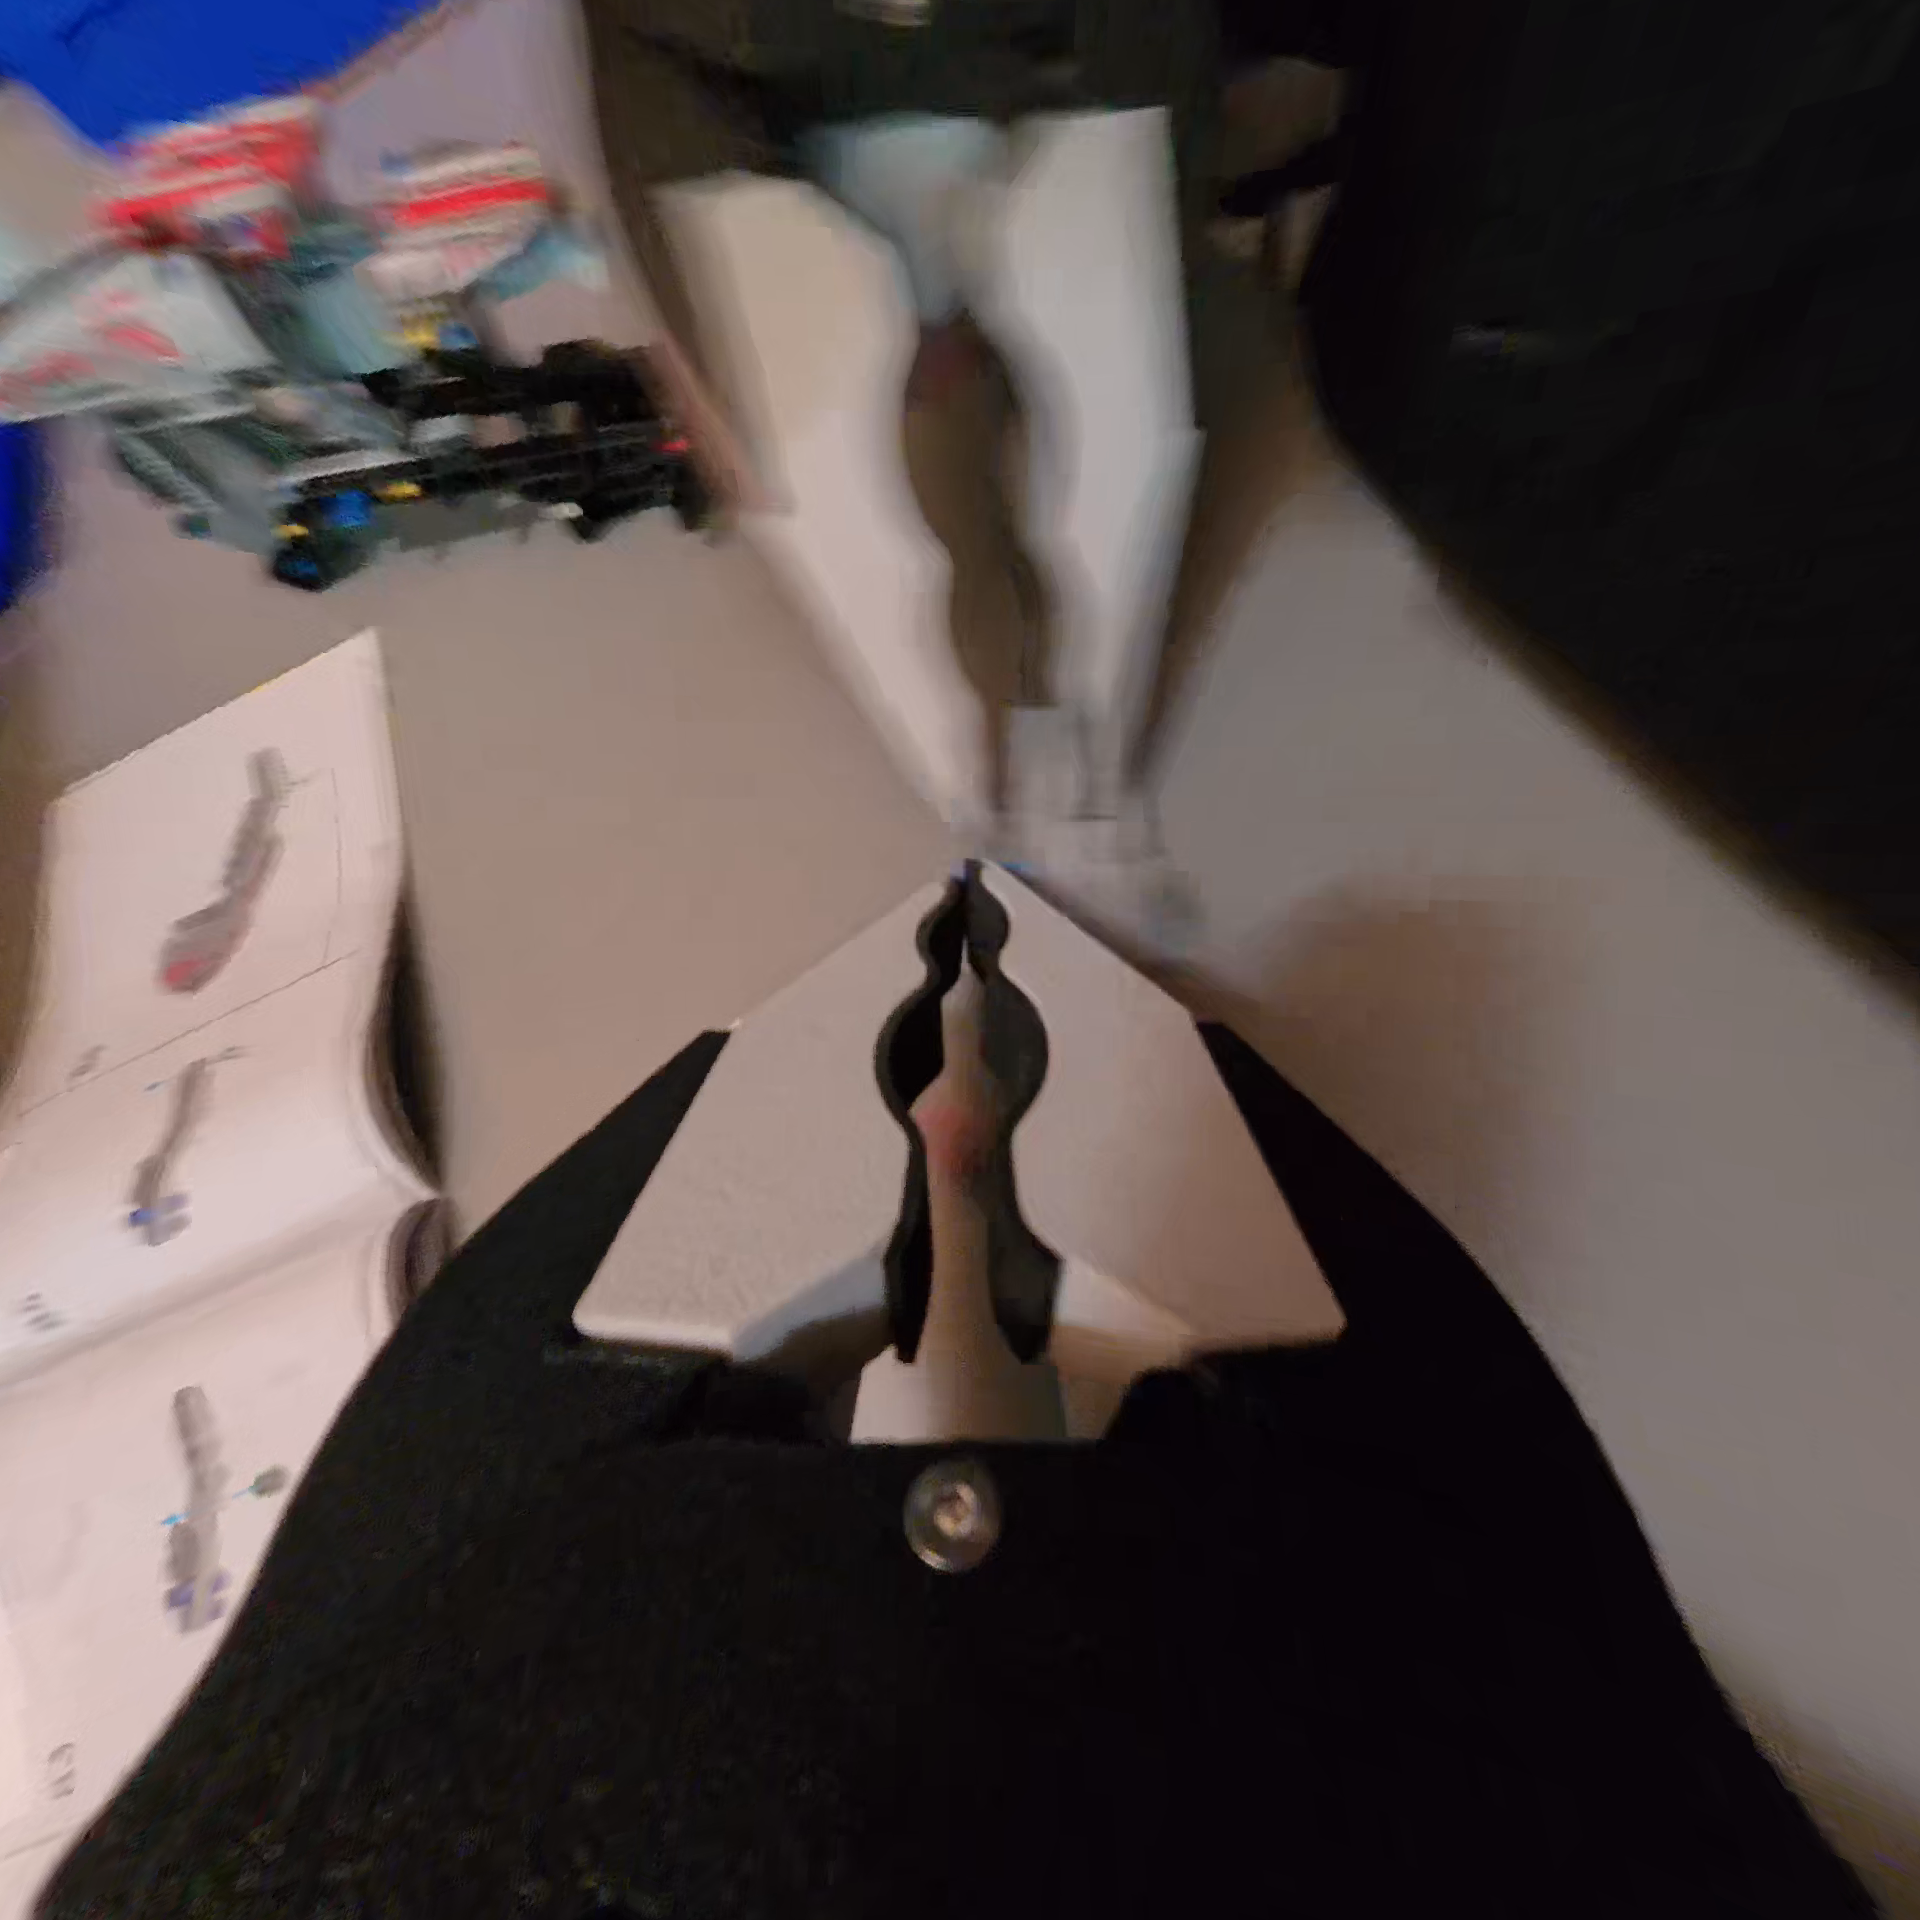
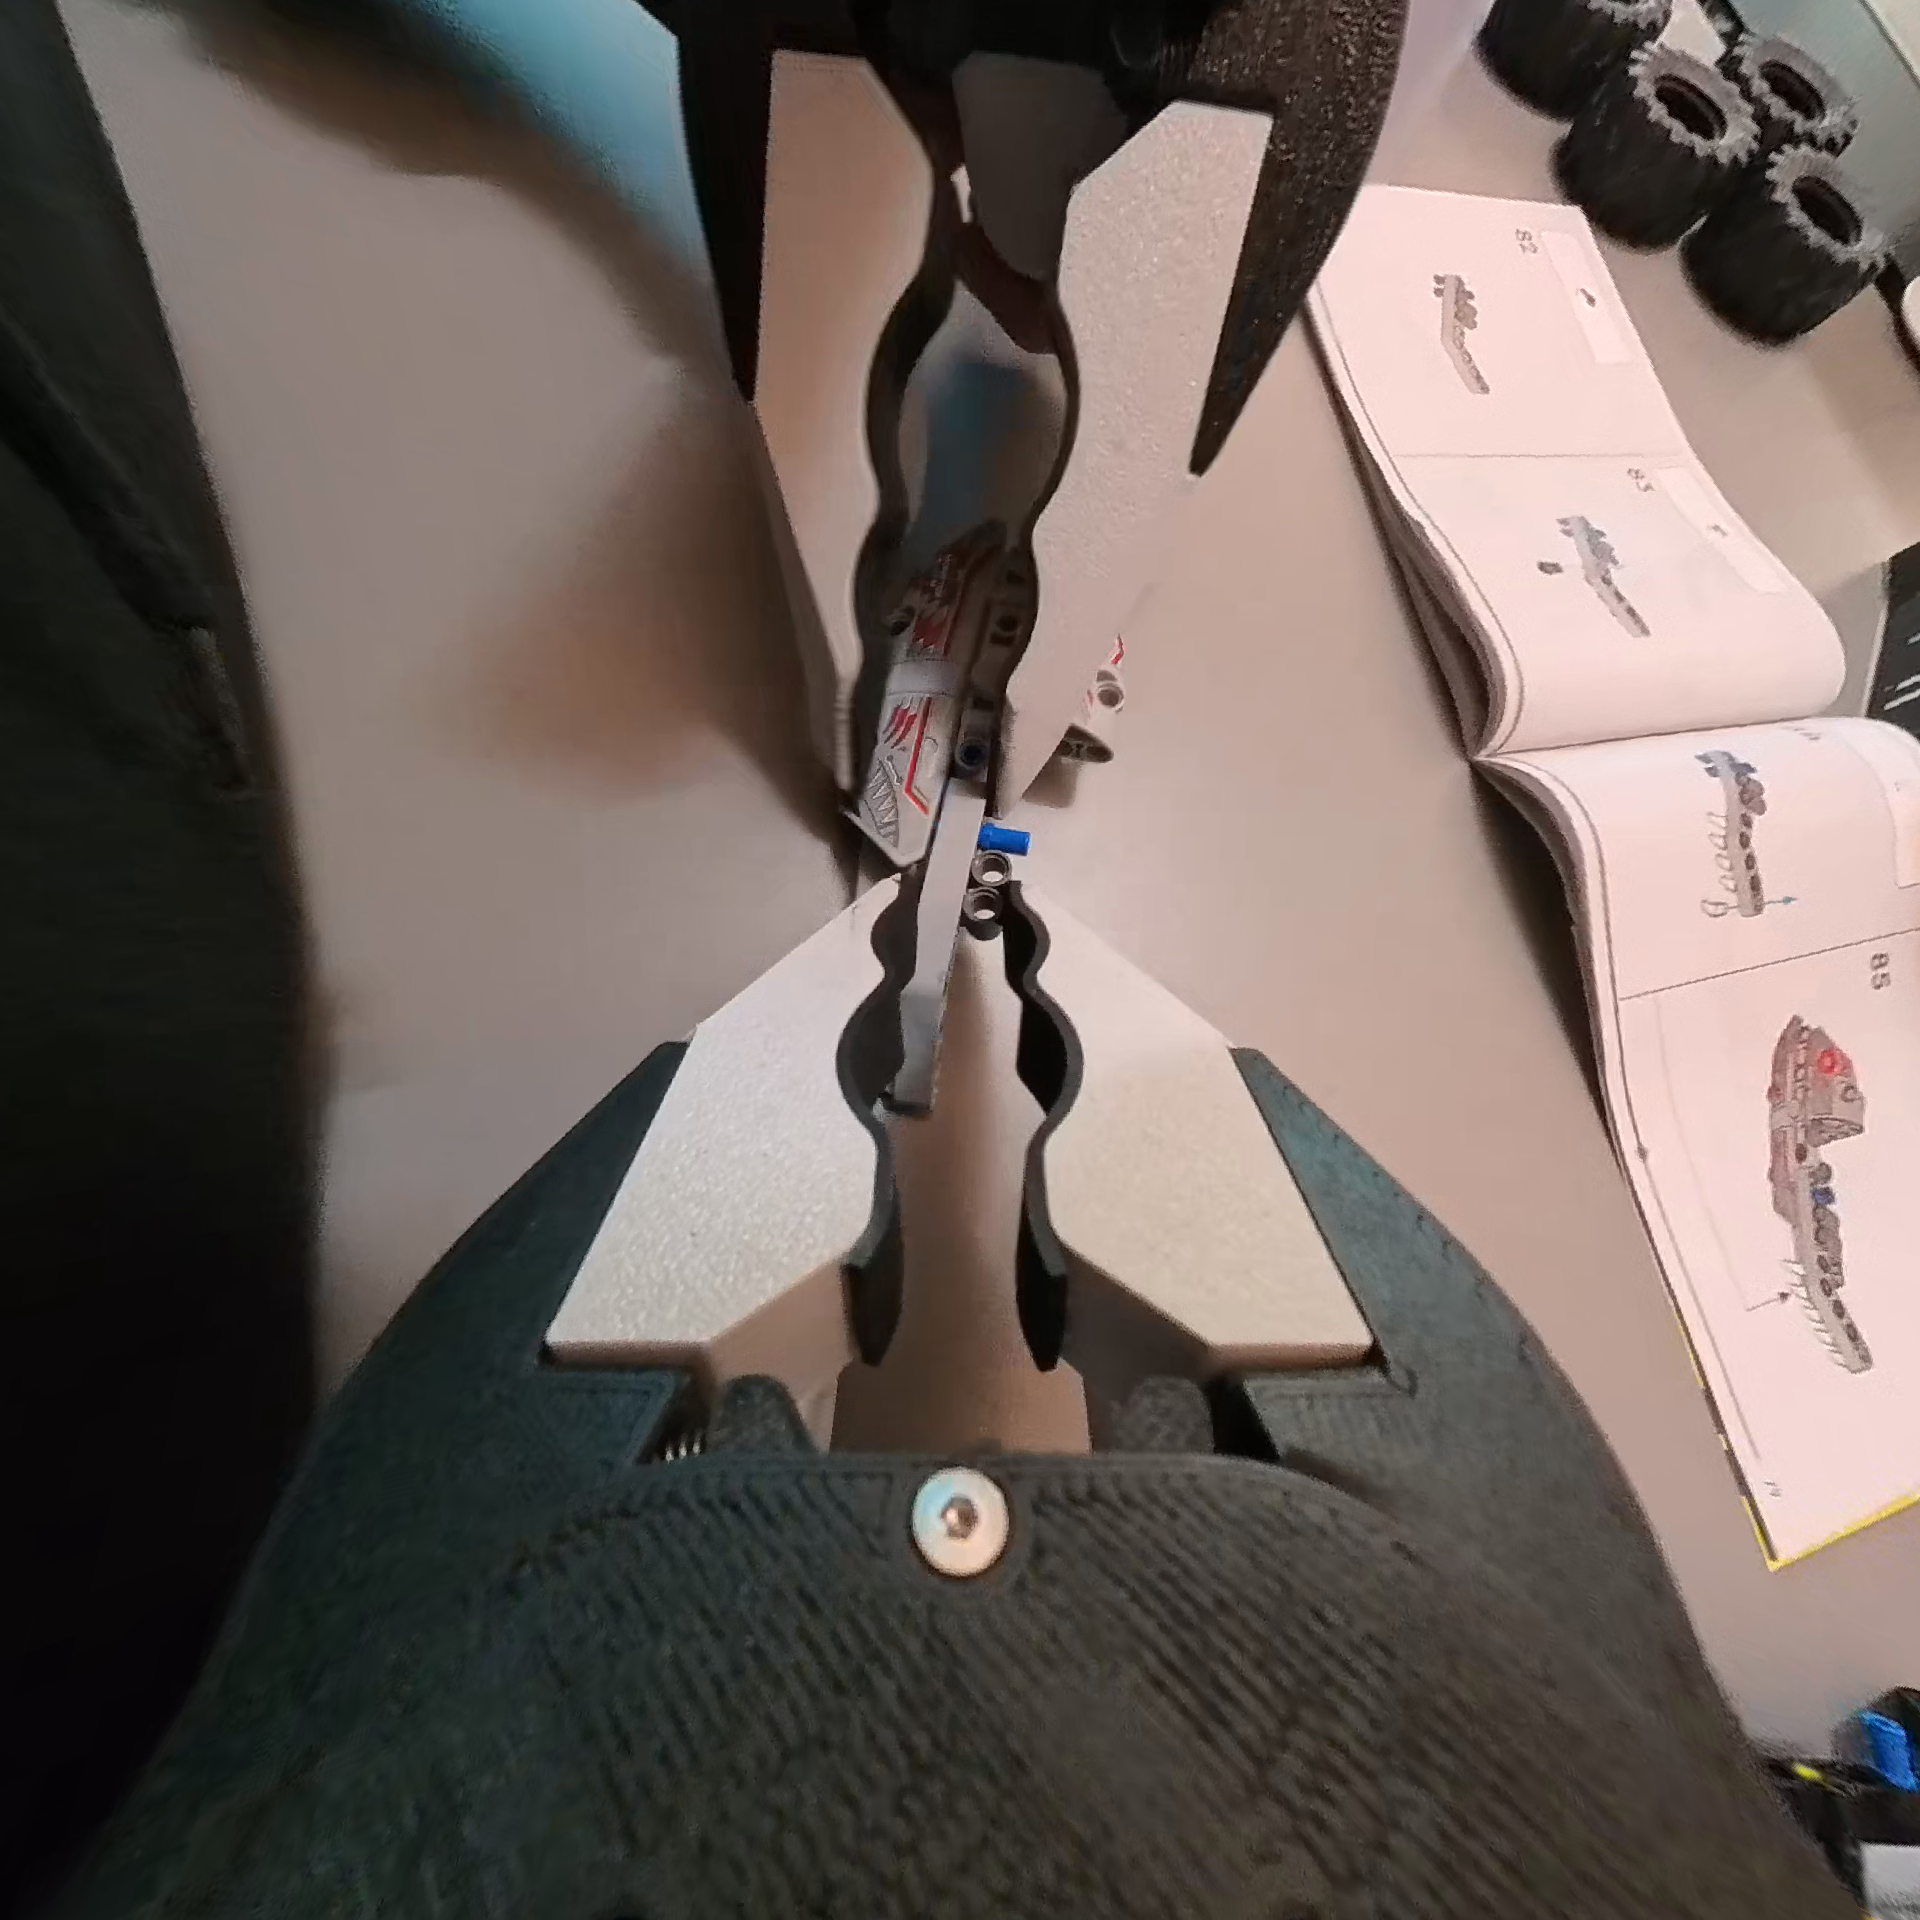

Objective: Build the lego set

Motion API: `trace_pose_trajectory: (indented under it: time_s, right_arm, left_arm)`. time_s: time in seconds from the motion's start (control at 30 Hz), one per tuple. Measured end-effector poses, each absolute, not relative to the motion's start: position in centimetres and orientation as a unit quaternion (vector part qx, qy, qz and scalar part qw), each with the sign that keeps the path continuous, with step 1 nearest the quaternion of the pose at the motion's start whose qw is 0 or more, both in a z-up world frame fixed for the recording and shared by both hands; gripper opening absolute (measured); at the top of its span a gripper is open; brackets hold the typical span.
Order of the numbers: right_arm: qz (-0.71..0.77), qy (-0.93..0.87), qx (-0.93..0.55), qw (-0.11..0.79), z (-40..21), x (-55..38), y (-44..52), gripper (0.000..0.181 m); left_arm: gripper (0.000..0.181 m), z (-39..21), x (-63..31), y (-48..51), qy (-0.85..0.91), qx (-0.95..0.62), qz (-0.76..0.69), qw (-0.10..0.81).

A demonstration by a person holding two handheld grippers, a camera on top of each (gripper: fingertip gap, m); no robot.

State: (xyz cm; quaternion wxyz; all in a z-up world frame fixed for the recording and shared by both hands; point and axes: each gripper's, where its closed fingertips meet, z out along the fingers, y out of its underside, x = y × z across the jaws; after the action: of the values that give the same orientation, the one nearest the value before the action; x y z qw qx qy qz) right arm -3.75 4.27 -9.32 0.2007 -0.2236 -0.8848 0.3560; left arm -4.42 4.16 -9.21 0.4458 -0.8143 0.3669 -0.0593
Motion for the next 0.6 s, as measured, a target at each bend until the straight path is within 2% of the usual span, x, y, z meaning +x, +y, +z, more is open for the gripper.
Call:
trace_pose_trajectory:
  time_s: [0.03,0.1,0.13,0.2,0.27,0.37,0.47,0.6]
  right_arm:
    - [0.381,-0.886,-0.2,0.169,-9.3,-2.8,2.9,0.014]
    - [0.443,-0.875,-0.163,0.106,-9.4,-0.5,-2.0,0.015]
    - [0.427,-0.878,-0.168,0.139,-9.3,-1.2,-2.3,0.015]
    - [0.358,-0.878,-0.211,0.237,-8.8,-3.9,1.4,0.015]
    - [0.388,-0.859,-0.262,0.209,-8.9,-4.1,3.1,0.014]
    - [0.371,-0.862,-0.262,0.225,-9.2,-4.5,4.4,0.014]
    - [0.364,-0.86,-0.271,0.231,-9.2,-5.1,5.0,0.014]
    - [0.366,-0.853,-0.287,0.237,-9.2,-5.5,5.5,0.014]
  left_arm:
    - [0.008,-10.7,-5.1,3.9,0.392,-0.825,-0.036,0.406]
    - [0.0,-11.5,-4.2,4.1,0.425,-0.815,-0.034,0.392]
    - [0.0,-11.3,-4.3,4.5,0.415,-0.82,-0.022,0.394]
    - [0.0,-9.1,-6.0,5.6,0.372,-0.805,0.02,0.461]
    - [0.0,-6.9,-7.9,5.8,0.313,-0.808,0.027,0.498]
    - [0.008,-4.3,-8.5,5.5,0.293,-0.793,0.035,0.533]
    - [0.018,-5.7,-5.8,4.1,0.324,-0.814,-0.034,0.481]
    - [0.033,-9.3,-4.8,3.1,0.337,-0.854,-0.009,0.395]
